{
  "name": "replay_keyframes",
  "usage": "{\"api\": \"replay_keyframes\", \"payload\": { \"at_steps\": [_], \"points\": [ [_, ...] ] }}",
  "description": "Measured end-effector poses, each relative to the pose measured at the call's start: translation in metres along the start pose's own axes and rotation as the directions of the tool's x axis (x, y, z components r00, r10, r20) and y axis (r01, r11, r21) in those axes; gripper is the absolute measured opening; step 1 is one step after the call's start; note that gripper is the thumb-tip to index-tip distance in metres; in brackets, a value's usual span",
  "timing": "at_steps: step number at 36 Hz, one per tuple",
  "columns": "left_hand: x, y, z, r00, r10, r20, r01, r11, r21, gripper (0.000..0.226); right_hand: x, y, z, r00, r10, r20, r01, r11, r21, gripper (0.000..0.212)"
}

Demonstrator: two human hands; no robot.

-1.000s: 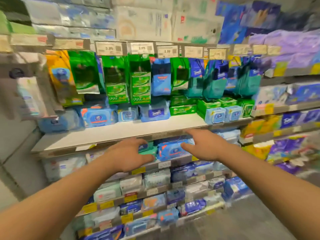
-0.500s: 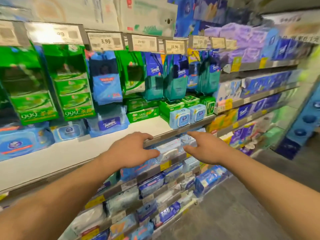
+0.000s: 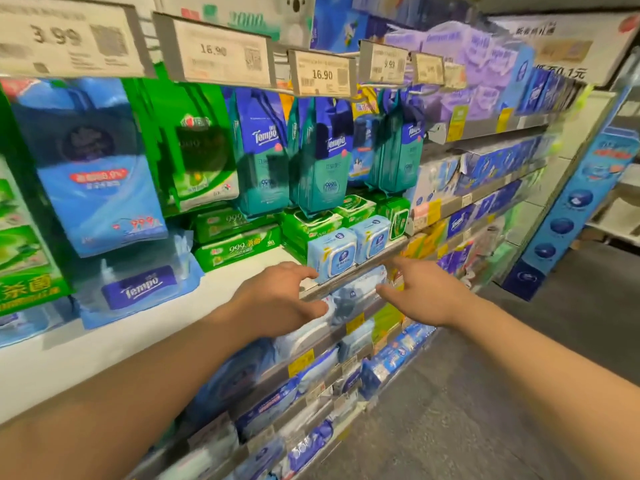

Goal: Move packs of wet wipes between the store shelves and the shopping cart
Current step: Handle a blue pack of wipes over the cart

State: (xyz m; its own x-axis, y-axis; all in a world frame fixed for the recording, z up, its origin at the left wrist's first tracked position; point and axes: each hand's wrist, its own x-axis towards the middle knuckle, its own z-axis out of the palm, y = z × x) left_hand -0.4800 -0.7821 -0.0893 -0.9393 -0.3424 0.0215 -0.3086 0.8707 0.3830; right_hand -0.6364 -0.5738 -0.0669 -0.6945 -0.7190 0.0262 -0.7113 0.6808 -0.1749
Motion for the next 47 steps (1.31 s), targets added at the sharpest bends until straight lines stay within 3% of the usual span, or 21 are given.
{"api": "replay_keyframes", "payload": {
  "at_steps": [9,14,16,21,25,29,35,39,43,45,47],
  "points": [
    [0.068,0.006,0.023,0.98,0.017,-0.2,-0.004,0.998,0.068,0.074,0.073,0.043,0.002,0.998,-0.059,0.021,0.057,0.995,0.086,0.071],
    [0.1,0.01,0.044,0.879,0.168,-0.447,-0.089,0.977,0.192,0.063,0.109,0.064,0.003,0.991,-0.134,0.006,0.133,0.987,0.09,0.069],
    [0.109,0.015,0.048,0.882,0.16,-0.444,-0.048,0.966,0.253,0.064,0.123,0.071,0.005,0.982,-0.186,-0.021,0.187,0.979,0.075,0.068],
    [0.114,0.029,0.065,0.924,-0.03,-0.382,0.136,0.958,0.254,0.075,0.158,0.087,0.022,0.953,-0.304,-0.018,0.302,0.952,-0.056,0.09],
    [0.115,0.029,0.08,0.914,-0.067,-0.4,0.143,0.976,0.165,0.07,0.174,0.089,0.038,0.931,-0.365,-0.018,0.36,0.923,-0.135,0.099],
    [0.118,0.028,0.089,0.888,-0.115,-0.446,0.106,0.993,-0.045,0.056,0.183,0.095,0.052,0.899,-0.389,-0.199,0.335,0.906,-0.258,0.097],
    [0.116,0.03,0.099,0.873,-0.228,-0.432,0.126,0.96,-0.251,0.068,0.179,0.094,0.058,0.878,-0.365,-0.311,0.291,0.921,-0.261,0.067],
    [0.099,0.025,0.094,0.807,-0.341,-0.483,0.108,0.888,-0.446,0.082,0.17,0.094,0.06,0.884,-0.342,-0.319,0.299,0.938,-0.177,0.061],
    [0.069,0.016,0.078,0.72,-0.523,-0.457,0.07,0.71,-0.701,0.093,0.152,0.08,0.048,0.897,-0.369,-0.243,0.361,0.929,-0.075,0.067],
    [0.051,0.007,0.07,0.669,-0.596,-0.444,0.027,0.617,-0.786,0.098,0.144,0.069,0.046,0.866,-0.442,-0.236,0.458,0.889,0.016,0.071],
    [0.031,0.001,0.063,0.636,-0.632,-0.443,0.007,0.579,-0.816,0.085,0.136,0.056,0.046,0.798,-0.548,-0.25,0.586,0.802,0.113,0.073]
  ]
}}
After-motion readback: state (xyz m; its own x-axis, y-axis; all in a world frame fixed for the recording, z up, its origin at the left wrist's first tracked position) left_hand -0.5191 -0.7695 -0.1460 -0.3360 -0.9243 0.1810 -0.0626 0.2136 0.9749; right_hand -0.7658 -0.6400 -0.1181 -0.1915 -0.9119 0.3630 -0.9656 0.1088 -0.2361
